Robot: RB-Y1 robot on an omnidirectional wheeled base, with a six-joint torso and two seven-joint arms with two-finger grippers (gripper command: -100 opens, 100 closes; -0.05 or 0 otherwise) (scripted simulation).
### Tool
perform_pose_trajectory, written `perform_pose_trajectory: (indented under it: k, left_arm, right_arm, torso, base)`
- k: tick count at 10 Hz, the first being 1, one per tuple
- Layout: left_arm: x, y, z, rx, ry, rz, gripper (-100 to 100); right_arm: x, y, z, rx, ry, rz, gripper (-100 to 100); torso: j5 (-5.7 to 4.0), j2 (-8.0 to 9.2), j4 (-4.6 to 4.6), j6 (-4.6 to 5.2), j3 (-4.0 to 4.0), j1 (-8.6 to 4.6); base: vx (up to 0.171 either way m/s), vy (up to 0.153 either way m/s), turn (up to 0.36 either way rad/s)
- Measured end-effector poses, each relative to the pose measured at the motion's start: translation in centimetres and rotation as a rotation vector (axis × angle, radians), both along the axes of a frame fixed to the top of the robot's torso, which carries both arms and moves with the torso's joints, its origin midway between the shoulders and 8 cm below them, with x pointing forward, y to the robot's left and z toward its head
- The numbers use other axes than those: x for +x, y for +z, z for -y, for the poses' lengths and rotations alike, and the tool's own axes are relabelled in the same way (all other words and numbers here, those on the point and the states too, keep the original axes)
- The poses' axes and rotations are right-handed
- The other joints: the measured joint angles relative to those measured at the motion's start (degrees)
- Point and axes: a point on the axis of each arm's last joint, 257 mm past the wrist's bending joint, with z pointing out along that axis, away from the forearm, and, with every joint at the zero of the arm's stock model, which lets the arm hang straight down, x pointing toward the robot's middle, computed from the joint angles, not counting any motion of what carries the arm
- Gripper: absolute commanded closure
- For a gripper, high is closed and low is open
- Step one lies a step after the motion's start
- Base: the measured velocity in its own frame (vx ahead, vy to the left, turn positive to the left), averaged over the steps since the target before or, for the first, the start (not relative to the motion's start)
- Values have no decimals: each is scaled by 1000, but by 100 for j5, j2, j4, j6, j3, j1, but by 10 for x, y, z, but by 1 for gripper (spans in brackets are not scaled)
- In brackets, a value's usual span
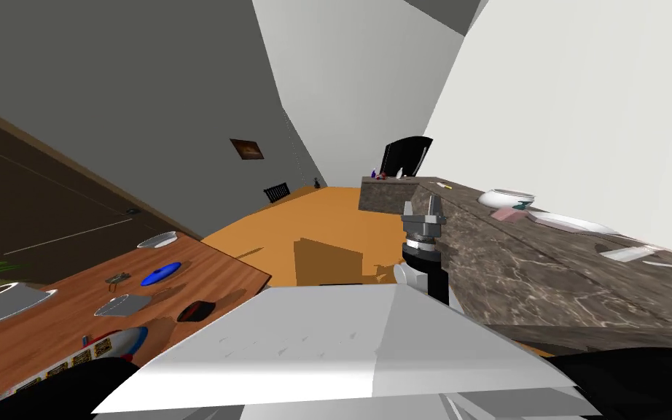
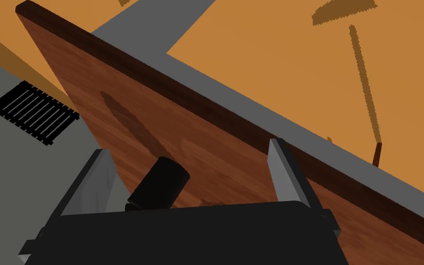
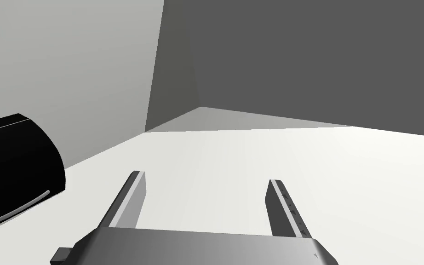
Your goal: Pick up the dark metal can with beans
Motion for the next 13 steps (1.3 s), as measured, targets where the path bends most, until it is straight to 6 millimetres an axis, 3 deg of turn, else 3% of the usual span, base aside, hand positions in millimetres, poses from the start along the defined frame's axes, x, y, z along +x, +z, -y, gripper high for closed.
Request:
perform_pose_trajectory:
  k: [3,7,9,10,11,13]
  left_arm:
    - [-57,15,-33,40,1,-112,-100]
    - [-93,36,-78,101,6,-225,-100]
    - [-96,43,-91,125,9,-246,-100]
    - [-96,44,-92,127,10,-248,0]
    - [-96,44,-92,127,9,-248,-100]
    - [-84,35,-96,114,-12,-248,-100]
  right_arm:
    - [0,0,0,0,0,0,0]
    - [0,0,0,0,0,0,0]
    - [0,0,0,0,0,0,0]
    - [0,0,0,0,0,0,0]
    - [0,0,0,0,0,0,0]
    - [0,0,0,0,0,0,0]
  torso:
    - [3,-18,-3,5,-10,23]
    - [14,-7,0,4,-3,61]
    - [19,4,2,2,2,82]
    - [13,16,5,-1,10,36]
    - [2,21,6,-3,13,-2]
    - [-5,26,7,-5,15,-35]
  base:
    - [128,98,-300]
    - [83,199,-192]
    - [24,196,-63]
    - [4,24,-4]
    - [5,-4,117]
    - [-6,-44,104]
